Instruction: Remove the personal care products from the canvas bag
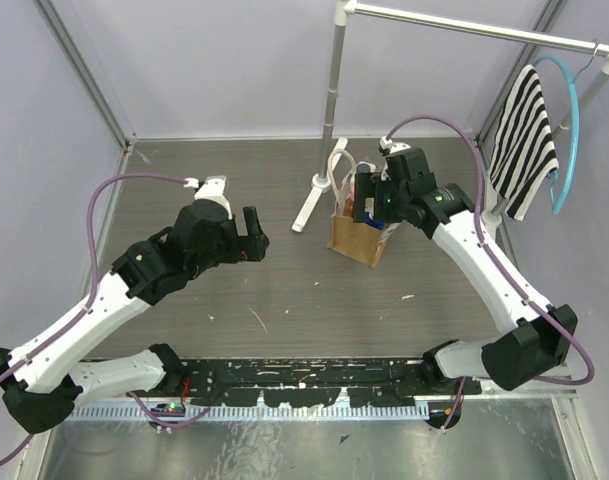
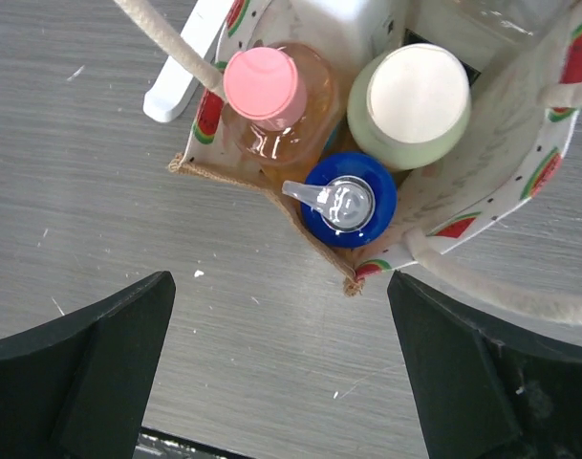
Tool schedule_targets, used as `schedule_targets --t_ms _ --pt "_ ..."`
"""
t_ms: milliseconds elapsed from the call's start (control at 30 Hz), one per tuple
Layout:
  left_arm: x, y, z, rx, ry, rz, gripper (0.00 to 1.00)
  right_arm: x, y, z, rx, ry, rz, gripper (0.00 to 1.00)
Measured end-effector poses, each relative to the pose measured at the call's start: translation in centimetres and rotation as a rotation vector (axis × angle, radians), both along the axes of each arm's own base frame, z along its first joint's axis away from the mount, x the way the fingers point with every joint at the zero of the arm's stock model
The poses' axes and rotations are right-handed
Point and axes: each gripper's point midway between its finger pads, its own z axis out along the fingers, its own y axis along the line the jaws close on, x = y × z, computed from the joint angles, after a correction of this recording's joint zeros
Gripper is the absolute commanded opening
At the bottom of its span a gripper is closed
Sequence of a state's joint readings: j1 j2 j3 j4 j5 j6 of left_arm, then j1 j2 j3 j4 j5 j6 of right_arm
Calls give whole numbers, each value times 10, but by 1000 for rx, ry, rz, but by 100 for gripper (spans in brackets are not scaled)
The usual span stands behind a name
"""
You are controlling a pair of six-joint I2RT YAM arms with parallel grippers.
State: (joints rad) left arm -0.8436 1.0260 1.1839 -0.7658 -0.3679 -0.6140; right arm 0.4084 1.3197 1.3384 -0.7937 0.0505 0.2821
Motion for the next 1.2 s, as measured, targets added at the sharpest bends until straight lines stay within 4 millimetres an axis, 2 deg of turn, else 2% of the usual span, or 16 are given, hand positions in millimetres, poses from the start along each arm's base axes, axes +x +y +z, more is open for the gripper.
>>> schedule_targets --t_ms 200,267,433,667,800,1033,1200 --pt "1 -23 -15 -44 52 -50 98 23 19 -8 -31 29 63 100" --pt "5 -32 -21 -47 71 -58 95 24 23 -24 -55 63 89 99" --pt "9 -54 -43 -45 139 -99 94 30 32 -26 -75 16 150 99" --pt "18 -64 -36 -76 105 -104 94 40 34 -29 -91 -32 172 94" --pt "34 -83 -35 -102 79 -113 93 33 25 -59 -133 22 145 99" --pt "62 -125 -71 -110 112 -138 91 29 6 -57 -201 34 88 100" --pt "71 -142 -77 -122 135 -152 91 34 11 -75 -215 77 127 99"
